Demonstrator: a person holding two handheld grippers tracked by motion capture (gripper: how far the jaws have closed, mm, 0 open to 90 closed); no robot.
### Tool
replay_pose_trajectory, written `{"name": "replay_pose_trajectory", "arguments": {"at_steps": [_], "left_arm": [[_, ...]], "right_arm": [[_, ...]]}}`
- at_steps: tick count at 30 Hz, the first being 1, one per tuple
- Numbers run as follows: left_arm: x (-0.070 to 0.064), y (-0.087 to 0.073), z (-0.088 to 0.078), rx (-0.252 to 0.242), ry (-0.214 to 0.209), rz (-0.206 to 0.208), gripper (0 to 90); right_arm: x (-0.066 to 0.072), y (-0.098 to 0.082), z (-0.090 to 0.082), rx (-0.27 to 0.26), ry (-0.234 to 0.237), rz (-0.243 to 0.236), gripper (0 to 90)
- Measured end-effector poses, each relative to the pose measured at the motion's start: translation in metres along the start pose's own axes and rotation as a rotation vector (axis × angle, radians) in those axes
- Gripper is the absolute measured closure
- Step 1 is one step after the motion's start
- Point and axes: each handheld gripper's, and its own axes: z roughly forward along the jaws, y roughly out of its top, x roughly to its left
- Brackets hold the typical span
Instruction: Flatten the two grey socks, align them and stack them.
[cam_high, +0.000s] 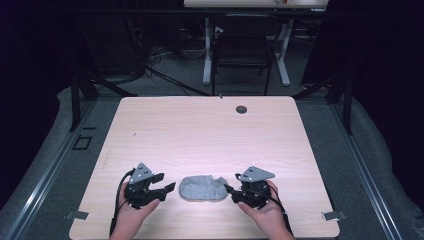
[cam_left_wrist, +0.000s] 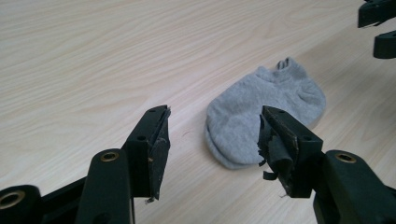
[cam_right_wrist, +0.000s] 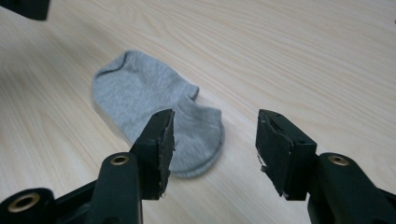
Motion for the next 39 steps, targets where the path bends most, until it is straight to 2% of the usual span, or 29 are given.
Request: {"name": "replay_pose_trajectory", "arguments": {"at_steps": [6, 10, 17, 20, 22, 25, 29, 32, 35, 39], "left_arm": [[0.01, -0.011, -0.016, 0.009, 0.033, -0.012, 42.9], [0.015, -0.019, -0.023, 0.005, 0.042, -0.037, 42.8], [0.021, -0.031, -0.029, 0.008, 0.06, -0.045, 42.1], [0.025, -0.037, -0.028, 0.019, 0.073, -0.051, 42.1], [0.029, -0.041, -0.027, 0.021, 0.072, -0.068, 42.1], [0.033, -0.044, -0.025, 0.026, 0.074, -0.077, 42.1], [0.036, -0.048, -0.018, 0.049, 0.085, -0.062, 42.1], [0.039, -0.05, -0.013, 0.053, 0.079, -0.055, 42.1], [0.041, -0.051, -0.01, 0.06, 0.088, -0.056, 42.1], [0.042, -0.051, -0.008, 0.056, 0.084, -0.063, 41.8]], "right_arm": [[-0.007, -0.013, -0.017, 0.006, -0.022, 0.037, 45.7], [-0.009, -0.019, -0.027, -0.001, -0.031, 0.047, 44.9], [-0.011, -0.032, -0.033, 0.01, -0.036, 0.052, 43.4], [-0.015, -0.036, -0.034, -0.006, -0.038, 0.07, 43.4], [-0.018, -0.04, -0.033, -0.016, -0.049, 0.067, 43.4], [-0.022, -0.045, -0.03, -0.009, -0.062, 0.067, 43.7], [-0.028, -0.052, -0.025, 0.008, -0.071, 0.087, 43.8], [-0.032, -0.055, -0.023, -0.005, -0.053, 0.114, 43.8], [-0.036, -0.058, -0.022, -0.008, -0.054, 0.13, 43.8], [-0.039, -0.059, -0.021, -0.012, -0.081, 0.14, 43.8]]}}
